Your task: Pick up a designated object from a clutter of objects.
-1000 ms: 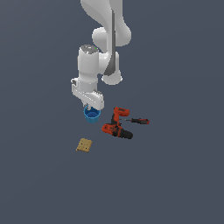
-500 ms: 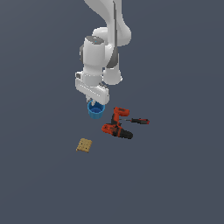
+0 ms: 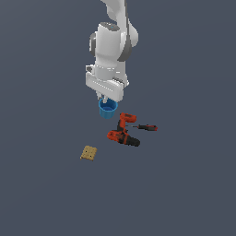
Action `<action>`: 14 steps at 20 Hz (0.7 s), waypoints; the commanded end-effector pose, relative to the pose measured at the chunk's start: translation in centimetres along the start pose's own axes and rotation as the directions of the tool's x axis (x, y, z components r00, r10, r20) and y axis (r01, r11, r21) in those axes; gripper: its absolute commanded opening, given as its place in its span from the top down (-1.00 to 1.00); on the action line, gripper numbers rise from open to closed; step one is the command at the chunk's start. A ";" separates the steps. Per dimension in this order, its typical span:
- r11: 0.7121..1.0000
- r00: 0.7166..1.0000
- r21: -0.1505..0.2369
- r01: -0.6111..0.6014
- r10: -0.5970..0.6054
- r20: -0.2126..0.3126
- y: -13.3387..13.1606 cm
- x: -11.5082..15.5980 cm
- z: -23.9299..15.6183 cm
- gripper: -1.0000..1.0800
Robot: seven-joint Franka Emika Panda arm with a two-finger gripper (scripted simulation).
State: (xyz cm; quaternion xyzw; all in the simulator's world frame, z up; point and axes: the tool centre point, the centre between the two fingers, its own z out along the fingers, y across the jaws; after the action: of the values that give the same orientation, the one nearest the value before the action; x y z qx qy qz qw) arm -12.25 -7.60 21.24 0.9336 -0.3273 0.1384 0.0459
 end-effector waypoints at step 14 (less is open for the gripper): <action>1.000 1.000 0.002 0.002 -0.002 0.001 -4.9 -4.4 -11.4 1.00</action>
State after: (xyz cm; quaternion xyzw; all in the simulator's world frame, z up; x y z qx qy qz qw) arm -14.76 -0.05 29.80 0.9341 -0.3261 0.1378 0.0459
